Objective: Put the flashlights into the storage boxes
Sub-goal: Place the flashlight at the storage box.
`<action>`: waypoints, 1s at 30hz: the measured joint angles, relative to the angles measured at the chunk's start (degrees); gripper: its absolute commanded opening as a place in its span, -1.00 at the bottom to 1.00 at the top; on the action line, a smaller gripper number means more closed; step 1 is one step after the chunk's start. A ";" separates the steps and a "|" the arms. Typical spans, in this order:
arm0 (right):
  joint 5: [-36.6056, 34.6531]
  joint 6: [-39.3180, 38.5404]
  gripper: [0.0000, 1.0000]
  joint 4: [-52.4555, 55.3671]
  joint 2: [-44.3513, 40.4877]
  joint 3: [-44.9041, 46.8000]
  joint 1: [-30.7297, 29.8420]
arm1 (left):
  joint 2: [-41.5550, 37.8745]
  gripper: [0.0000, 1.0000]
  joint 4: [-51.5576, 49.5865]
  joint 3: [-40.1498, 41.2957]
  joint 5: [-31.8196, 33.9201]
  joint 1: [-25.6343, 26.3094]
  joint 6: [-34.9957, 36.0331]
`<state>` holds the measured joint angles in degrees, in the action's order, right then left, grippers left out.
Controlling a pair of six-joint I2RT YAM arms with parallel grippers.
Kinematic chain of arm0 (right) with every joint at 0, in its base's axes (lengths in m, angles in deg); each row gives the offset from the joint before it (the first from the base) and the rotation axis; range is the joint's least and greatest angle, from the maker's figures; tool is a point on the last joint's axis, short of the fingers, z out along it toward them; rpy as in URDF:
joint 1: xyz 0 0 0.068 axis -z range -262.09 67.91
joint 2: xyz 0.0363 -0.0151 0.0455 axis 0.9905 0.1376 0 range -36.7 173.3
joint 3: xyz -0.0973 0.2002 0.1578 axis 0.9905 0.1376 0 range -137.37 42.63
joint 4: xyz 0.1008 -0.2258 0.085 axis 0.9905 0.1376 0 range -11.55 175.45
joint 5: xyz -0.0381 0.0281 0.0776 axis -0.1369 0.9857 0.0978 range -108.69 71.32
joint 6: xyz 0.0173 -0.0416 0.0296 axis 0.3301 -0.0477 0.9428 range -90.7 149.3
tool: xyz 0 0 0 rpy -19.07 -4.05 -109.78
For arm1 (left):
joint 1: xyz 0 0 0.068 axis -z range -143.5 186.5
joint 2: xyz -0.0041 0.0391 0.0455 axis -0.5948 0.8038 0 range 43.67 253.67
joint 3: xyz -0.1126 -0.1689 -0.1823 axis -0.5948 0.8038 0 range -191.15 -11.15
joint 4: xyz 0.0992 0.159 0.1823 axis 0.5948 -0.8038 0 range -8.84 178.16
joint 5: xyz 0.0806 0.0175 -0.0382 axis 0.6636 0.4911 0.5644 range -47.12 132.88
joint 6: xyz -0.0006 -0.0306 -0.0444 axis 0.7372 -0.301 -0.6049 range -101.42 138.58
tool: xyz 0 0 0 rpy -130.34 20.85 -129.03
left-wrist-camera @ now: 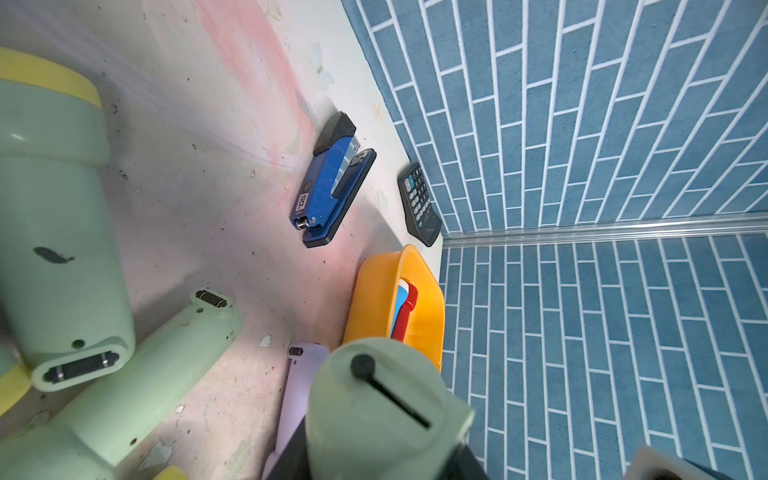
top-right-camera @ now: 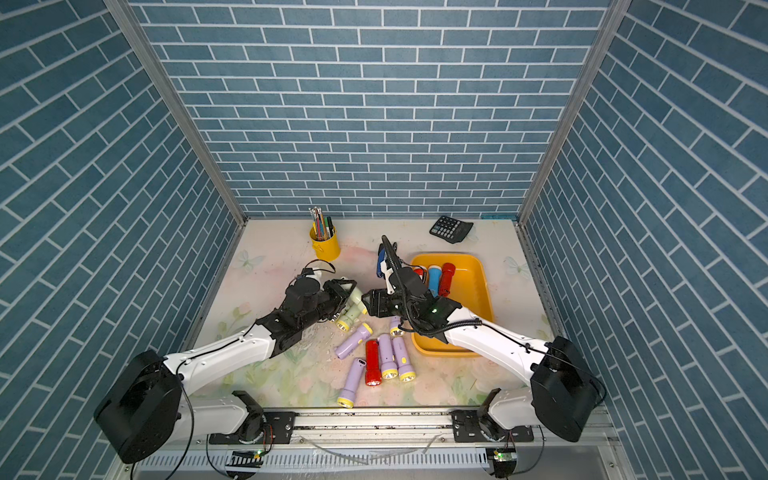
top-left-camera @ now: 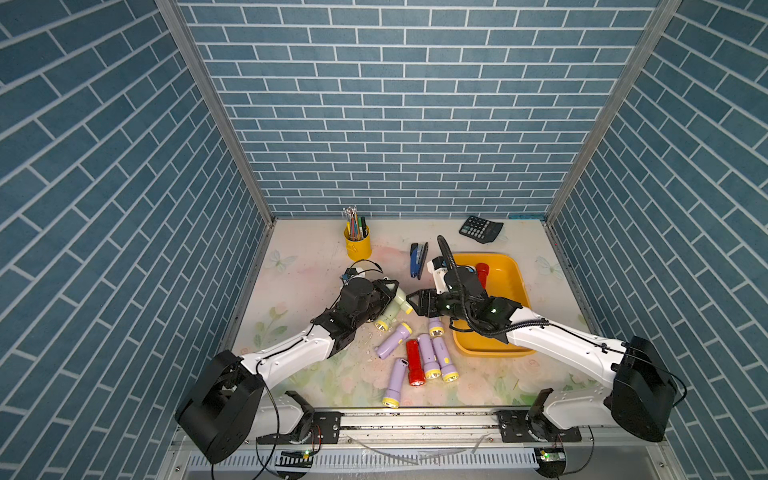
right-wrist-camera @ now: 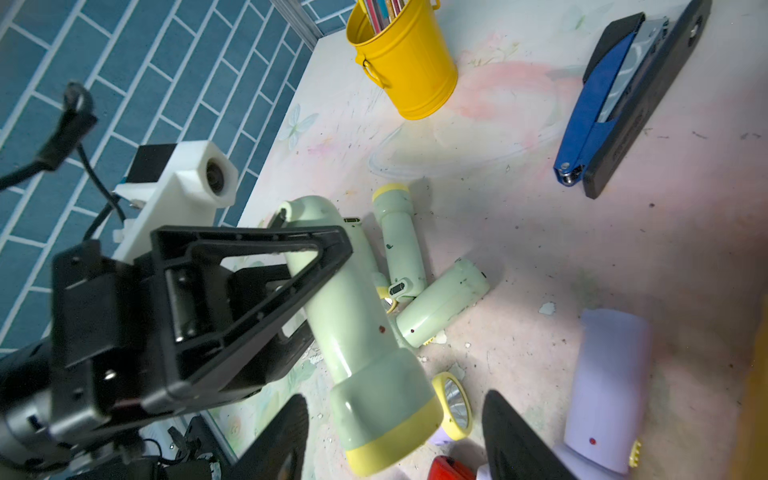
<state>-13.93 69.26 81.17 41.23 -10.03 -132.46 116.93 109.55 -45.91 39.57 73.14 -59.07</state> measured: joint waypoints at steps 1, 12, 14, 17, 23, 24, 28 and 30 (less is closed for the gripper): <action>-0.02 0.26 0.34 -0.04 0.24 0.00 0.00 | 0.00 -0.32 0.81 0.22 0.22 0.00 -0.48; 4.13 0.90 0.30 -4.04 3.08 0.00 0.00 | 2.84 -0.34 11.72 1.66 0.31 -0.15 -6.23; 4.46 0.92 0.26 -4.46 3.37 0.00 0.20 | 4.09 -0.34 14.01 2.14 0.02 -0.31 -7.37; 4.37 0.72 0.17 -4.79 3.39 0.28 0.44 | 5.03 -0.34 16.35 2.71 -0.33 -0.44 -8.52; 4.26 -0.39 -0.11 -5.77 2.62 1.09 0.33 | 5.09 -0.33 18.47 3.30 -0.59 -0.63 -9.70; 4.28 -0.55 -0.15 -5.86 2.49 1.09 0.26 | 5.16 -0.33 19.04 3.34 -0.57 -0.68 -10.01; 4.42 -1.25 -0.30 -6.38 2.38 1.09 0.24 | 5.57 -0.20 20.72 3.69 -0.44 -0.85 -10.62; 4.52 -1.31 -0.35 -6.45 2.38 1.09 0.22 | 5.68 -0.05 20.98 3.78 -0.42 -0.90 -10.67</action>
<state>-9.41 67.95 74.73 43.62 -8.94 -132.24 122.61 130.53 -42.13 39.15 72.25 -69.73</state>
